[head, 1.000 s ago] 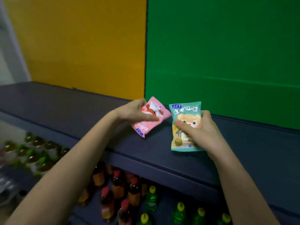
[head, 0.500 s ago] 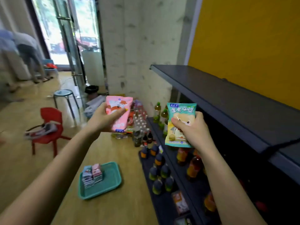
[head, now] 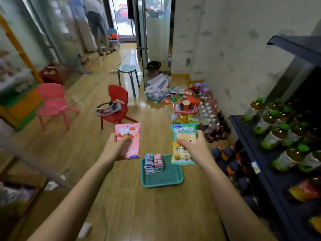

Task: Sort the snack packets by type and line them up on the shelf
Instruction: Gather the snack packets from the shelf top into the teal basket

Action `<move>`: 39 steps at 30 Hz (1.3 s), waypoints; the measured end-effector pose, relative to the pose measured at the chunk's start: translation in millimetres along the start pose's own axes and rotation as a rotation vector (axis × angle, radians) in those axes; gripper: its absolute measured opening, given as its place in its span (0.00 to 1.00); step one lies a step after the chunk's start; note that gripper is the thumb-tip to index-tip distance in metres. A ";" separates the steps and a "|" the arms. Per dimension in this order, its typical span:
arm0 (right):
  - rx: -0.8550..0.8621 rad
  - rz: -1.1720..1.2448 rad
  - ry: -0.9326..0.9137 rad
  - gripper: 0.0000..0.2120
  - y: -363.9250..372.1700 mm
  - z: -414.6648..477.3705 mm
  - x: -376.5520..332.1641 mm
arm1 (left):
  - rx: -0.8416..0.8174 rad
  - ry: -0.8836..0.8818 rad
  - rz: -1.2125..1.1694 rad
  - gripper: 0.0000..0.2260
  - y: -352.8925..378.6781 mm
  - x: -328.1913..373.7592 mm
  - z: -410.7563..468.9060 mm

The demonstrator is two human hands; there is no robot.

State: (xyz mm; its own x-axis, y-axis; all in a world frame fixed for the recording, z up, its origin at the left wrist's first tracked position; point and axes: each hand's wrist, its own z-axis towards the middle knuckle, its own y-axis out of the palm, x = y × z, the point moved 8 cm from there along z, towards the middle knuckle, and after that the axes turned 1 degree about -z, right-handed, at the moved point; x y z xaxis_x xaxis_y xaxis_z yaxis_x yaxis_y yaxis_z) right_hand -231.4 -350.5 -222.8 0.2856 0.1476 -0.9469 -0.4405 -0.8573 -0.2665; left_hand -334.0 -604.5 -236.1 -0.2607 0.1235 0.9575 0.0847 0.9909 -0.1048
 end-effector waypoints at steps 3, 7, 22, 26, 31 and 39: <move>-0.021 -0.038 0.044 0.17 26.3 47.2 18.7 | 0.000 -0.057 -0.014 0.04 2.2 -26.3 49.7; -0.039 -0.086 0.081 0.16 57.9 117.9 45.7 | -0.022 -0.127 -0.002 0.03 20.1 -61.0 120.5; -0.175 -0.037 0.305 0.16 195.6 390.5 265.7 | -0.094 -0.318 0.107 0.06 104.9 -262.3 394.1; -0.145 0.021 0.346 0.20 233.4 436.4 359.6 | -0.134 -0.329 0.151 0.06 126.5 -353.1 454.2; -0.107 -0.003 0.347 0.17 267.0 477.7 491.8 | -0.152 -0.365 0.206 0.12 149.4 -486.5 510.7; -0.094 0.080 0.265 0.13 299.2 518.1 654.1 | -0.251 -0.231 0.107 0.08 191.3 -628.3 541.5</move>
State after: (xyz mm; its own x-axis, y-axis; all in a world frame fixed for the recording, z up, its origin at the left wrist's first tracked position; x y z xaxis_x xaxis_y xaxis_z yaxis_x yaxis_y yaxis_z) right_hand -617.4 -254.8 -1015.1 0.4713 -0.0454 -0.8808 -0.3935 -0.9046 -0.1639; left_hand -674.8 -463.5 -1003.4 -0.4461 0.2636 0.8553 0.3498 0.9310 -0.1045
